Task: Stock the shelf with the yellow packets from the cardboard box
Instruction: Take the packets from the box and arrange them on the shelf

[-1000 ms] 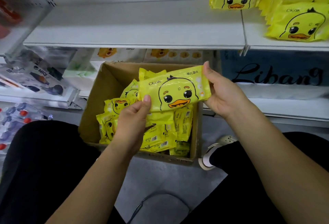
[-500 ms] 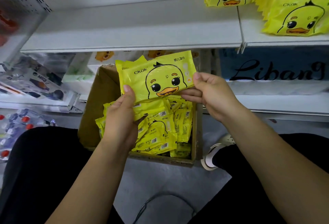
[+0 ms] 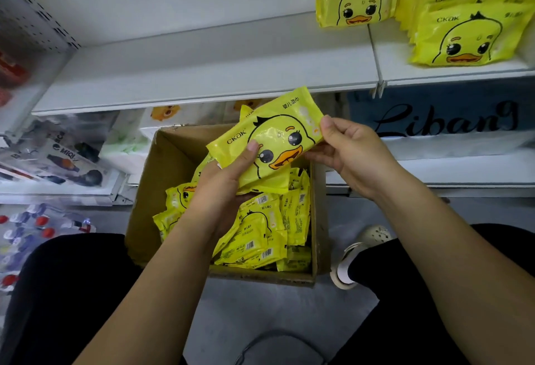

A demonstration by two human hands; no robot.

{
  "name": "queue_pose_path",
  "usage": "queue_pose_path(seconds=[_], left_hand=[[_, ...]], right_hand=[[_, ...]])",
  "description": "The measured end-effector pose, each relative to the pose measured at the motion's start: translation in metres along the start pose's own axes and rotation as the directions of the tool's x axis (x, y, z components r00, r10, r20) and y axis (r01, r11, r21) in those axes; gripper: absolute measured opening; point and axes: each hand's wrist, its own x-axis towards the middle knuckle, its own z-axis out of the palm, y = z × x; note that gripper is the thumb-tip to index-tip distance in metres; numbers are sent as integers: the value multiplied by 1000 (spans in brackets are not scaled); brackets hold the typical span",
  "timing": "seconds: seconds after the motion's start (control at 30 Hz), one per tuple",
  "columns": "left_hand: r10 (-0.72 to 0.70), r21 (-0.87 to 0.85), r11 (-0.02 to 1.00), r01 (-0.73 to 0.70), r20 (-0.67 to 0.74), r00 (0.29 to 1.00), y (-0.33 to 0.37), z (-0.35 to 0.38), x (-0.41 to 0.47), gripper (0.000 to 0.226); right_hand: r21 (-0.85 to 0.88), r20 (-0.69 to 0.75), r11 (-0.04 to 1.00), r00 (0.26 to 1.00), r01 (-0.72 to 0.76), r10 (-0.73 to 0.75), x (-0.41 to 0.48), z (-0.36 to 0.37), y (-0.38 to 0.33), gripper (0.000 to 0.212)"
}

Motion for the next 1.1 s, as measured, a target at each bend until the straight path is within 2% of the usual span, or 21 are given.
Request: queue_pose_path(seconds=[0.1,0.2,0.27,0.37,0.5,0.57,0.63,0.7,0.8,0.97,1.1], left_hand=[[0,-106,994,-4,-38,999,0,12,10,45],[4,-187,982,-9,-29,1000,4,30,17,41],[31,-189,981,-33,-16,999,6,40,23,39],[69,-180,981,-70,-7,998,12,55,32,46],[148,-130,981,-143,30,989,24,72,51,43],[202,-88,976,-199,24,979,35,79,69,49],[264,-37,964,-264,-11,965,48,82,88,51],[298,29,954,-297,-40,954,63,92,112,34],[337,97,936,-338,32,941,80,111,149,15],[356,221,899,-377,132,925,103,150,212,13],[358,316,862,-396,172,918,113,183,256,10]], right_hand=[[-36,-14,999,1000,18,-18,2,-4,-4,55],[-20,62,997,995,-74,75,2,-2,-4,69],[34,77,996,994,-84,81,5,2,-4,70],[51,-30,999,1000,1,0,15,1,-9,69],[76,-124,995,991,61,-52,32,-8,-19,67],[92,-197,990,976,108,-88,41,-15,-28,60],[115,-298,978,945,174,-133,47,-21,-37,51],[78,-427,966,883,247,-192,56,-31,-44,46],[-24,-545,942,785,336,-294,72,-46,-51,43],[-313,-557,886,689,343,-464,88,-64,-60,46],[-407,-580,859,638,312,-507,104,-76,-59,43]])
